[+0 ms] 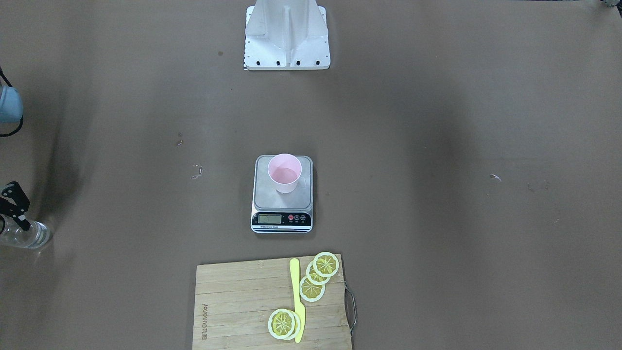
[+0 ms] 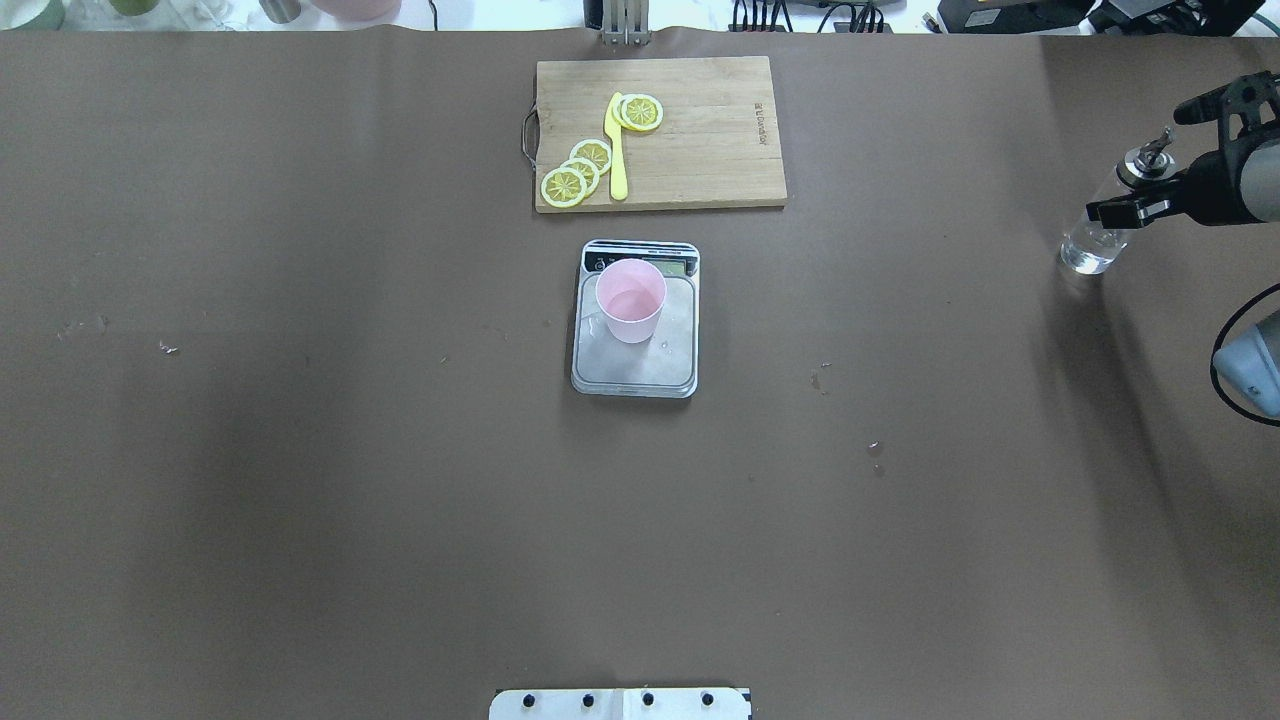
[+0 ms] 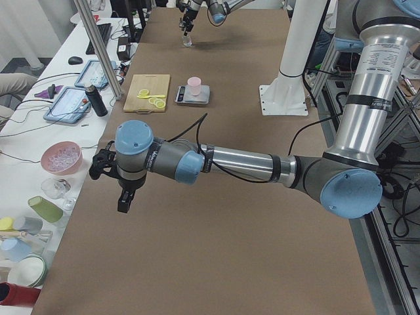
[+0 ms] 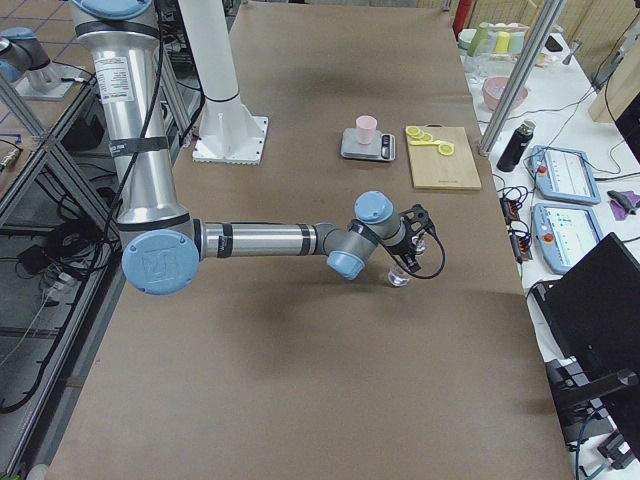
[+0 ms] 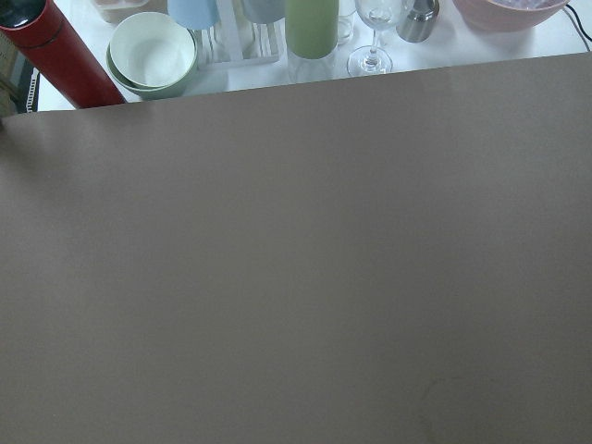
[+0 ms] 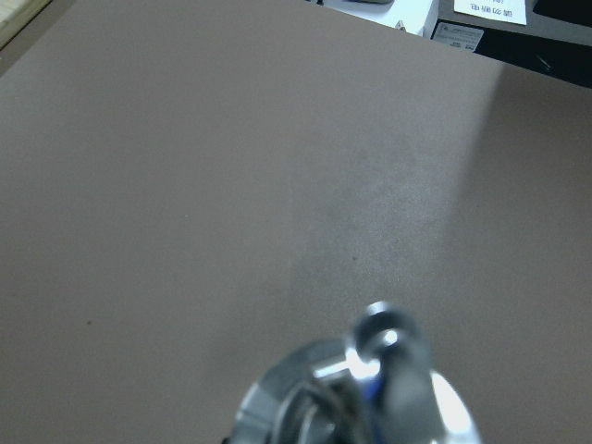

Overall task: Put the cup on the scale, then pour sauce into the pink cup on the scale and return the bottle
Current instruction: 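Lower the glass bottle onto the table with the right gripper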

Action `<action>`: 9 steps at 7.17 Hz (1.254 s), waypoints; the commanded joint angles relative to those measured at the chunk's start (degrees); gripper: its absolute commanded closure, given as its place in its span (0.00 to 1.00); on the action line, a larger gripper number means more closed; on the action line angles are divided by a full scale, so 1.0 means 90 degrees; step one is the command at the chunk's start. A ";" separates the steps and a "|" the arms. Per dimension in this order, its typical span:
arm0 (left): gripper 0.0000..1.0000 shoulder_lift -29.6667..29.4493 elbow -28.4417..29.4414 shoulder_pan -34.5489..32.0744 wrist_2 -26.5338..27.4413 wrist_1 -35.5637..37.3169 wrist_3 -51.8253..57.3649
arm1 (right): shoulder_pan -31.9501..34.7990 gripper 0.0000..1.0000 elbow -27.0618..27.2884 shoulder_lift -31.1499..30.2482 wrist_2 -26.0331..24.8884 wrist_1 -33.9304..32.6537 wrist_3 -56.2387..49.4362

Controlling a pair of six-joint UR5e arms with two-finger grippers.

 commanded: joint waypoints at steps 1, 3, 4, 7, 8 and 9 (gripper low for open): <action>0.02 0.0000 0.0000 0.0000 0.0000 0.0000 0.0000 | -0.0004 0.34 0.0000 0.0000 0.0000 0.0000 0.0010; 0.02 0.0000 -0.0029 0.0000 0.0000 0.0010 0.0000 | -0.0004 0.02 0.0000 0.0000 0.0000 0.0029 0.0010; 0.02 0.0000 -0.0030 0.0000 0.0000 0.0010 0.0000 | -0.0004 0.01 0.0000 0.0000 -0.0010 0.0039 0.0010; 0.02 -0.0010 -0.0030 0.0000 0.0000 0.0010 0.0000 | -0.0004 0.00 -0.0010 -0.0009 -0.0010 0.0039 0.0000; 0.02 -0.0010 -0.0030 0.0000 0.0000 0.0010 0.0000 | -0.0004 0.00 -0.0010 -0.0009 -0.0019 0.0039 -0.0010; 0.02 -0.0010 -0.0030 0.0000 0.0000 0.0010 0.0000 | 0.0006 0.00 0.0000 -0.0106 -0.0010 0.0087 0.0000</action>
